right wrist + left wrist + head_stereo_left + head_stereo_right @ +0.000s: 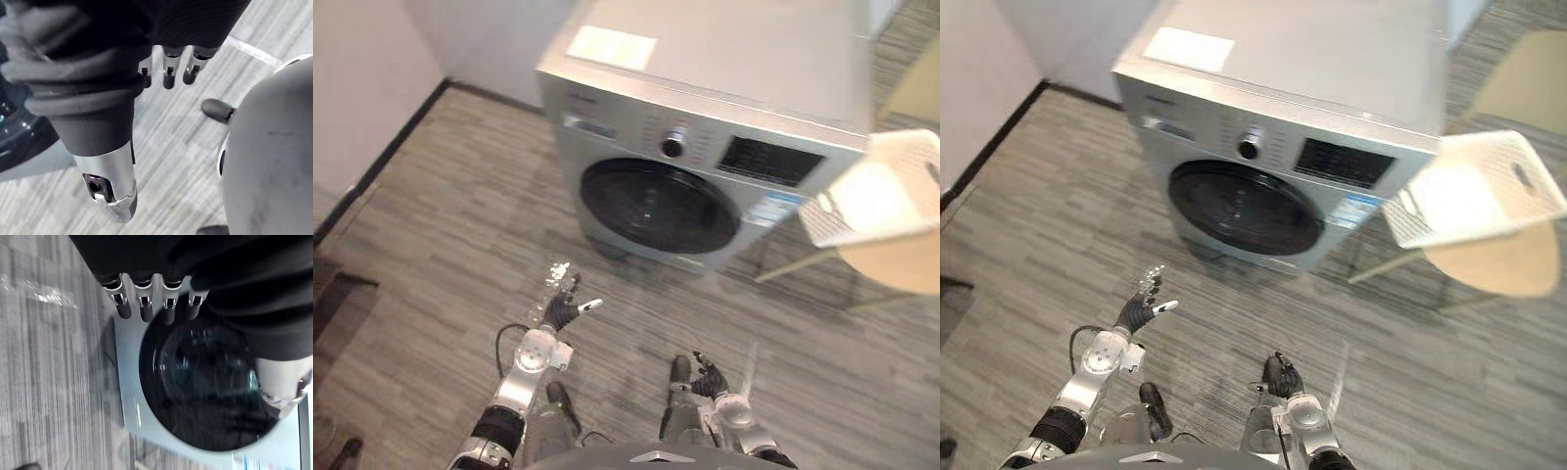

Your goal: Pick up the laundry basket with both hands and put the clothes into the washing machine.

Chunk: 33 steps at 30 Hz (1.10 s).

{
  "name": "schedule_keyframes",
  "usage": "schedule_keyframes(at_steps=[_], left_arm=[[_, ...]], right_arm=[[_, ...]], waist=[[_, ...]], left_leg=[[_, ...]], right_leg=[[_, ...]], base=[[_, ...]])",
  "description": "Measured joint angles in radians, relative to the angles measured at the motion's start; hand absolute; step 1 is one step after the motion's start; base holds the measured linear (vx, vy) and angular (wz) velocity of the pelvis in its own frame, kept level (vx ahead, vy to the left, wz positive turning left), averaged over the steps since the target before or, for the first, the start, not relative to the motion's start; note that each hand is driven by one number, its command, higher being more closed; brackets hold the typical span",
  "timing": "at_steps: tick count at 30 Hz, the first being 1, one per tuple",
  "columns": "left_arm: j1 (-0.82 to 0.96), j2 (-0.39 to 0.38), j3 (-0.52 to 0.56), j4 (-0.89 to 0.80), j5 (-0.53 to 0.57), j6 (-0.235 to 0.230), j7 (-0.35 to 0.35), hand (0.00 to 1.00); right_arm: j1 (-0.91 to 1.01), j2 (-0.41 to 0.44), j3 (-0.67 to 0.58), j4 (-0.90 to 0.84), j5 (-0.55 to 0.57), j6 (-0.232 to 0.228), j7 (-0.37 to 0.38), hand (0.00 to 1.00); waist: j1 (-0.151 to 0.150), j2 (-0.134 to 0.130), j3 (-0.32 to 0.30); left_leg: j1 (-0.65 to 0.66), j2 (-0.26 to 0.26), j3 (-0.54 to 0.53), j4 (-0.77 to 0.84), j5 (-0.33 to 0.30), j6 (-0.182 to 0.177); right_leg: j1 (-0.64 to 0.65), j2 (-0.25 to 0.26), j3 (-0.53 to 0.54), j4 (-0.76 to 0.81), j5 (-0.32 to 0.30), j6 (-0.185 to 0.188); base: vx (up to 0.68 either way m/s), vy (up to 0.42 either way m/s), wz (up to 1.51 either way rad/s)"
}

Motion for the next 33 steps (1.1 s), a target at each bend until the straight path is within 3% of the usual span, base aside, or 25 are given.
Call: schedule_keyframes(at_steps=[1, 3, 4, 5, 6, 7, 8, 9, 11, 12, 13, 14, 15, 16, 17, 19, 21, 23, 24, 25, 28, 30, 31, 32, 33], left_arm=[[0.015, 0.001, 0.024, 0.006, -0.009, -0.004, 0.012, 0.00], [0.077, -0.014, 0.083, 0.057, -0.060, -0.012, 0.047, 0.00], [0.092, -0.017, 0.084, 0.075, -0.066, -0.015, 0.052, 0.00], [0.116, -0.022, 0.089, 0.100, -0.079, -0.016, 0.052, 0.00], [0.158, -0.031, 0.117, 0.115, -0.107, -0.020, 0.050, 0.00], [0.179, -0.028, 0.127, 0.115, -0.120, -0.022, 0.050, 0.00], [0.200, -0.019, 0.154, 0.126, -0.152, -0.022, 0.049, 0.00], [0.195, -0.003, 0.179, 0.151, -0.177, -0.023, 0.049, 0.00], [0.191, -0.006, 0.207, 0.168, -0.194, -0.025, 0.047, 0.00], [0.188, -0.021, 0.231, 0.172, -0.201, -0.025, 0.043, 0.00], [0.164, -0.043, 0.254, 0.190, -0.202, -0.025, 0.042, 0.00], [0.152, -0.057, 0.265, 0.197, -0.202, -0.025, 0.040, 0.00], [0.141, -0.082, 0.271, 0.199, -0.200, -0.025, 0.038, 0.00], [0.140, -0.107, 0.271, 0.210, -0.199, -0.024, 0.031, 0.00], [0.140, -0.130, 0.271, 0.210, -0.198, -0.022, 0.031, 0.00], [0.137, -0.158, 0.268, 0.198, -0.167, -0.026, 0.026, 0.00], [0.143, -0.165, 0.287, 0.186, -0.150, -0.026, 0.024, 0.00], [0.148, -0.163, 0.310, 0.184, -0.162, -0.024, 0.033, 0.00], [0.162, -0.158, 0.309, 0.183, -0.172, -0.023, 0.037, 0.00], [0.169, -0.158, 0.308, 0.182, -0.172, -0.023, 0.038, 0.00], [0.168, -0.157, 0.302, 0.178, -0.169, -0.021, 0.037, 0.00], [0.151, -0.156, 0.289, 0.182, -0.150, -0.021, 0.033, 0.00], [0.152, -0.154, 0.277, 0.190, -0.143, -0.022, 0.033, 0.00], [0.166, -0.146, 0.263, 0.208, -0.130, -0.023, 0.032, 0.00], [0.168, -0.117, 0.261, 0.254, -0.127, -0.019, 0.031, 0.00]], right_arm=[[0.006, 0.004, -0.010, 0.000, 0.004, -0.002, 0.000, 0.00], [0.026, 0.006, -0.083, -0.001, 0.020, -0.014, 0.000, 0.00], [0.032, 0.003, -0.107, -0.003, 0.023, -0.020, -0.001, 0.00], [0.038, -0.002, -0.135, -0.004, 0.039, -0.020, -0.001, 0.00], [0.044, -0.009, -0.174, -0.019, 0.056, -0.025, 0.000, 0.00], [0.044, -0.010, -0.181, -0.020, 0.059, -0.028, 0.000, 0.00], [0.048, -0.003, -0.193, -0.020, 0.060, -0.034, 0.000, 0.00], [0.068, 0.003, -0.192, -0.019, 0.059, -0.034, 0.002, 0.00], [0.101, 0.013, -0.192, -0.024, 0.062, -0.033, 0.004, 0.00], [0.129, 0.019, -0.196, -0.048, 0.076, -0.031, 0.006, 0.00], [0.149, 0.022, -0.198, -0.067, 0.079, -0.024, 0.007, 0.00], [0.154, 0.022, -0.198, -0.078, 0.079, -0.017, 0.007, 0.00], [0.190, 0.023, -0.190, -0.088, 0.082, -0.016, 0.008, 0.00], [0.223, 0.027, -0.186, -0.085, 0.083, -0.014, 0.008, 0.00], [0.222, 0.013, -0.193, -0.083, 0.085, -0.010, 0.006, 0.00], [0.223, 0.006, -0.183, -0.111, 0.082, -0.003, 0.004, 0.00], [0.223, 0.006, -0.167, -0.137, 0.078, -0.004, 0.003, 0.00], [0.223, 0.007, -0.147, -0.141, 0.079, -0.003, 0.003, 0.00], [0.226, 0.009, -0.145, -0.139, 0.079, -0.004, 0.003, 0.00], [0.228, 0.010, -0.145, -0.139, 0.079, -0.005, 0.002, 0.00], [0.233, 0.014, -0.148, -0.133, 0.079, -0.004, 0.002, 0.00], [0.224, 0.020, -0.159, -0.115, 0.079, -0.005, 0.003, 0.00], [0.223, 0.022, -0.169, -0.101, 0.079, -0.006, 0.004, 0.00], [0.216, 0.009, -0.172, -0.079, 0.078, -0.014, 0.008, 0.00], [0.205, 0.031, -0.169, -0.039, 0.078, -0.014, 0.008, 0.00]], waist=[[0.000, -0.003, -0.001], [-0.007, 0.003, -0.003], [-0.007, 0.009, -0.005], [-0.004, 0.008, -0.004], [-0.008, 0.002, 0.000], [-0.007, -0.001, -0.002], [-0.011, -0.008, 0.001], [-0.016, -0.018, -0.003], [-0.017, -0.021, -0.004], [-0.021, -0.018, -0.004], [-0.031, -0.016, -0.003], [-0.034, -0.014, -0.002], [-0.034, -0.027, -0.008], [-0.034, -0.019, -0.002], [-0.027, 0.007, -0.003], [-0.017, 0.010, -0.004], [0.008, -0.003, 0.007], [0.033, -0.010, 0.012], [0.045, -0.026, 0.015], [0.049, -0.026, 0.013], [0.045, -0.029, 0.011], [0.047, -0.032, 0.004], [0.049, -0.031, 0.001], [0.051, -0.025, -0.005], [0.032, -0.074, -0.017]], left_leg=[[-0.001, -0.013, -0.009, 0.010, -0.015, 0.005], [0.005, -0.052, -0.026, 0.077, -0.106, 0.040], [0.020, -0.063, -0.038, 0.090, -0.132, 0.037], [0.053, -0.083, -0.054, 0.096, -0.157, 0.044], [0.127, -0.126, -0.093, 0.078, -0.182, 0.060], [0.158, -0.133, -0.111, 0.071, -0.191, 0.067], [0.200, -0.137, -0.151, 0.045, -0.200, 0.078], [0.235, -0.140, -0.205, 0.008, -0.199, 0.080], [0.279, -0.142, -0.263, -0.037, -0.194, 0.084], [0.296, -0.143, -0.313, -0.056, -0.195, 0.086], [0.297, -0.144, -0.362, -0.048, -0.198, 0.091], [0.298, -0.144, -0.385, -0.039, -0.201, 0.092], [0.322, -0.145, -0.416, -0.025, -0.214, 0.070], [0.369, -0.140, -0.432, 0.003, -0.246, 0.028], [0.371, -0.114, -0.437, 0.036, -0.248, 0.031], [0.312, -0.088, -0.434, 0.225, -0.190, 0.036], [0.104, -0.023, -0.434, 0.680, -0.008, 0.029], [-0.022, 0.028, -0.402, 0.923, -0.016, 0.036], [-0.075, 0.052, -0.360, 0.949, -0.028, 0.052], [-0.097, 0.066, -0.334, 0.935, -0.033, 0.061], [-0.129, 0.103, -0.136, 0.630, -0.076, 0.081], [-0.094, 0.037, -0.033, 0.309, -0.072, 0.056], [-0.066, 0.009, -0.028, 0.196, -0.032, 0.053], [-0.030, -0.023, -0.032, 0.070, 0.084, 0.100], [0.003, -0.077, -0.013, 0.058, 0.050, 0.117]], right_leg=[[0.016, -0.016, -0.018, 0.001, -0.012, 0.009], [0.038, -0.102, -0.059, 0.142, -0.087, 0.052], [0.035, -0.130, -0.055, 0.224, -0.112, 0.046], [0.012, -0.179, -0.042, 0.367, -0.133, 0.012], [-0.085, -0.250, 0.044, 0.671, -0.088, -0.173], [-0.138, -0.248, 0.112, 0.792, -0.090, -0.205], [-0.206, -0.180, 0.216, 0.974, -0.206, -0.135], [-0.239, -0.064, 0.270, 1.037, -0.296, -0.119], [-0.269, 0.080, 0.319, 0.991, -0.365, -0.120], [-0.307, 0.182, 0.358, 0.910, -0.390, -0.124], [-0.352, 0.266, 0.427, 0.809, -0.386, -0.123], [-0.370, 0.299, 0.470, 0.758, -0.377, -0.124], [-0.364, 0.336, 0.557, 0.601, -0.296, -0.128], [-0.319, 0.324, 0.552, 0.532, -0.169, -0.128], [-0.300, 0.333, 0.524, 0.552, -0.192, -0.138], [-0.234, 0.321, 0.469, 0.570, -0.266, -0.162], [-0.125, 0.324, 0.409, 0.550, -0.323, -0.204], [-0.037, 0.337, 0.380, 0.506, -0.338, -0.221], [0.019, 0.336, 0.370, 0.459, -0.338, -0.224], [0.045, 0.335, 0.361, 0.432, -0.337, -0.225], [0.130, 0.305, 0.306, 0.345, -0.338, -0.223], [0.132, 0.265, 0.289, 0.340, -0.345, -0.211], [0.130, 0.257, 0.289, 0.344, -0.353, -0.200], [0.131, 0.253, 0.310, 0.362, -0.392, -0.171], [0.127, 0.201, 0.326, 0.428, -0.440, -0.152]], base=[[0.16, 0.251, 0.62], [0.19, 0.299, 0.71], [0.21, 0.285, 0.57], [0.31, 0.413, 0.61], [0.40, 0.497, 0.58], [0.47, 0.414, 0.77], [0.46, 0.195, 1.04], [0.56, 0.130, 1.36], [0.48, 0.036, 1.22], [0.52, -0.028, 1.44], [0.52, -0.046, 1.54], [0.55, -0.071, 1.70], [0.60, -0.117, 1.71], [0.60, -0.119, 1.56], [0.57, -0.142, 1.34], [0.45, -0.149, 0.91], [0.39, -0.206, 0.71], [0.33, -0.152, 0.32], [0.33, -0.129, 0.29], [0.31, -0.070, 0.39], [0.28, 0.082, 0.69], [0.29, 0.172, 0.46], [0.24, 0.207, 0.14], [0.27, 0.227, -0.05], [0.23, 0.189, -0.08]])
